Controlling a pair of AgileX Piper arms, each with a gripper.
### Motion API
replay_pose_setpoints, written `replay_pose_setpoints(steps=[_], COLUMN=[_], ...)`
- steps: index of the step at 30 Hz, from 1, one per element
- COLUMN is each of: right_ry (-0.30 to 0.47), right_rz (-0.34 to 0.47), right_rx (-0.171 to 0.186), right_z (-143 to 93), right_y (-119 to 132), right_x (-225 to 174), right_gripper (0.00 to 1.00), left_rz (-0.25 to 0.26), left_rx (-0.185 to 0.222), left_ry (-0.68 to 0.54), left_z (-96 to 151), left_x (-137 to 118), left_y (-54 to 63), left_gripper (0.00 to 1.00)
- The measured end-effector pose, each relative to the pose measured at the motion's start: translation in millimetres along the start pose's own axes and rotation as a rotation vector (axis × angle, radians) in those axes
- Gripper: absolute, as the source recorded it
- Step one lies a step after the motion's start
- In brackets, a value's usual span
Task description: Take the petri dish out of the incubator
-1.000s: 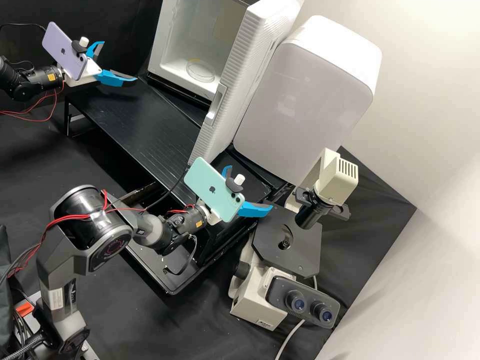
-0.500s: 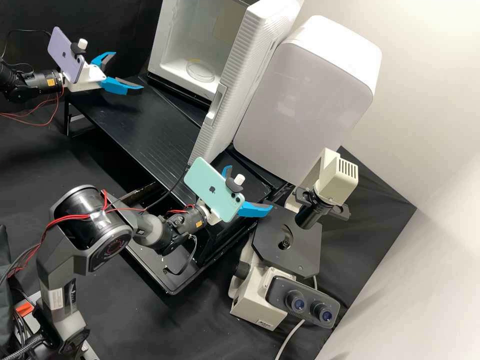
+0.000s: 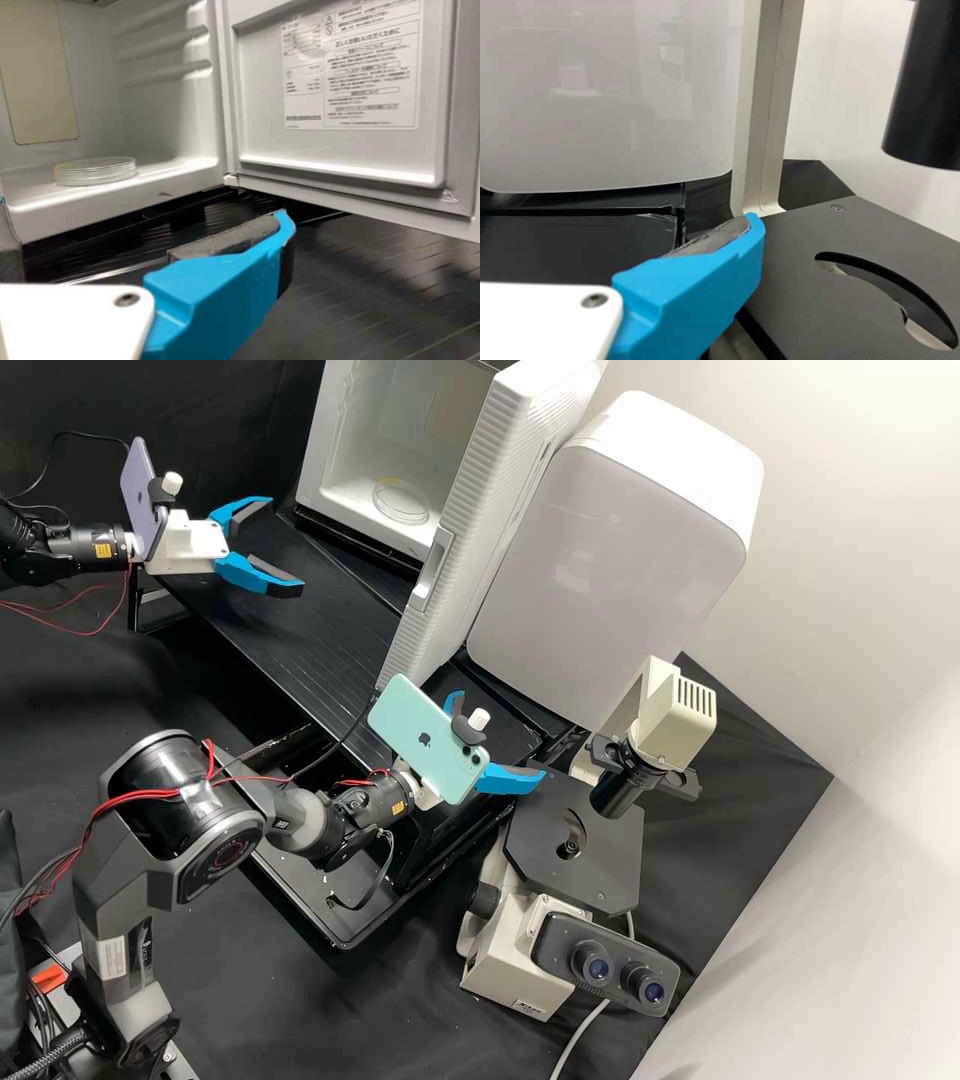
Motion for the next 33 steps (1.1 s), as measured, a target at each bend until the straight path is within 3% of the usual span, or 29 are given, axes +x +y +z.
replay_pose_setpoints(steps=[13,20,28,33], right_ry=[0.0,0.0,0.0,0.0], right_rz=[0.0,0.0,0.0,0.0], right_rx=[0.0,0.0,0.0,0.0], right_z=[0.0,0.0,0.0,0.0], right_y=[0.0,0.0,0.0,0.0], right_x=[0.0,0.0,0.0,0.0], right_gripper=[1.0,1.0,1.0,1.0], left_rz=[-0.041,-0.036,-0.073,-0.067], left_rx=[0.025,0.023,0.032,0.019], left_ry=[-0.119,-0.158,-0.098,-0.061], left_z=[19.6,22.3,8.7,3.3], left_x=[7.8,22.9,45.3,57.9], left_y=[-4.8,0.4,5.3,10.4], left_gripper=[1.0,1.0,1.0,1.0])
